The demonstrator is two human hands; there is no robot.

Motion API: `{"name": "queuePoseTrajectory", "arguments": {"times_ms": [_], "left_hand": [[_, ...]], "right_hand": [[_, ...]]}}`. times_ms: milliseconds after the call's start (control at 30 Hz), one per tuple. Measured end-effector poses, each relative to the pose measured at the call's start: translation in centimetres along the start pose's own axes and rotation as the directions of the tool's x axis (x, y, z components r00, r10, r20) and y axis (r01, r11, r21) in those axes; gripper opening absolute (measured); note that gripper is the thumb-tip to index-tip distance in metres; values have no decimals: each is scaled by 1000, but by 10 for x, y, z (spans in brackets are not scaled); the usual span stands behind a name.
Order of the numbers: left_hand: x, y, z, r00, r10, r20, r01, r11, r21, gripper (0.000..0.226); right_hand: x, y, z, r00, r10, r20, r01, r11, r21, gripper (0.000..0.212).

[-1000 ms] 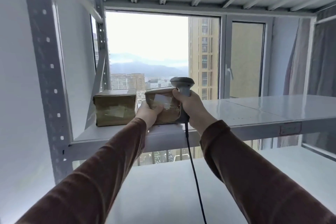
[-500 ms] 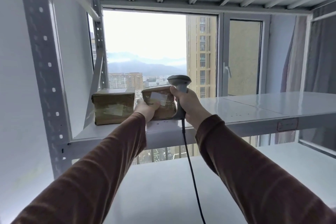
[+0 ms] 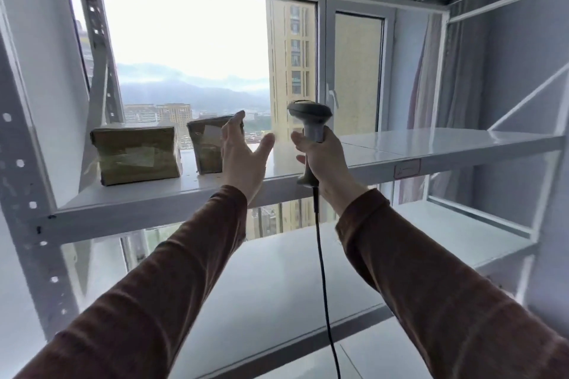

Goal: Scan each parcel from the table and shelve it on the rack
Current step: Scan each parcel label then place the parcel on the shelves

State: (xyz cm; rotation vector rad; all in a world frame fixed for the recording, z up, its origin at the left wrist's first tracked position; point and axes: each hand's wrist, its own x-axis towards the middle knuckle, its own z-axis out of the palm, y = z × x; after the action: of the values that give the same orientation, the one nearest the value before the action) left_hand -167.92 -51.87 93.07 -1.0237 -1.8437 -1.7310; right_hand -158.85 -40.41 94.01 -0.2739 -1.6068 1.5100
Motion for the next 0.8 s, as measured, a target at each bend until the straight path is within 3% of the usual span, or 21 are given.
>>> {"name": "queuePoseTrajectory", "arguments": {"times_ms": [200, 367, 467, 700, 800], "left_hand": [[-44, 20, 95, 975, -58, 213, 103, 973, -206, 52], [-96, 50, 191, 910, -65, 409, 214, 919, -331, 48], [-137, 82, 252, 842, -48, 538, 288, 882, -373, 44], [-252, 182, 389, 680, 42, 732, 409, 807, -426, 40], [-310, 234, 445, 601, 65, 797, 473, 774, -420, 38]], "right_hand": [[-40, 7, -101, 977, -53, -207, 27, 991, -128, 26], [-73, 7, -202, 921, -14, -389, -56, 984, -169, 14], [-96, 2, -272, 862, 6, -507, -125, 971, -201, 14], [-168, -20, -454, 727, -97, -680, -190, 923, -335, 14], [-206, -35, -537, 661, -92, -745, -236, 917, -323, 25]]}}
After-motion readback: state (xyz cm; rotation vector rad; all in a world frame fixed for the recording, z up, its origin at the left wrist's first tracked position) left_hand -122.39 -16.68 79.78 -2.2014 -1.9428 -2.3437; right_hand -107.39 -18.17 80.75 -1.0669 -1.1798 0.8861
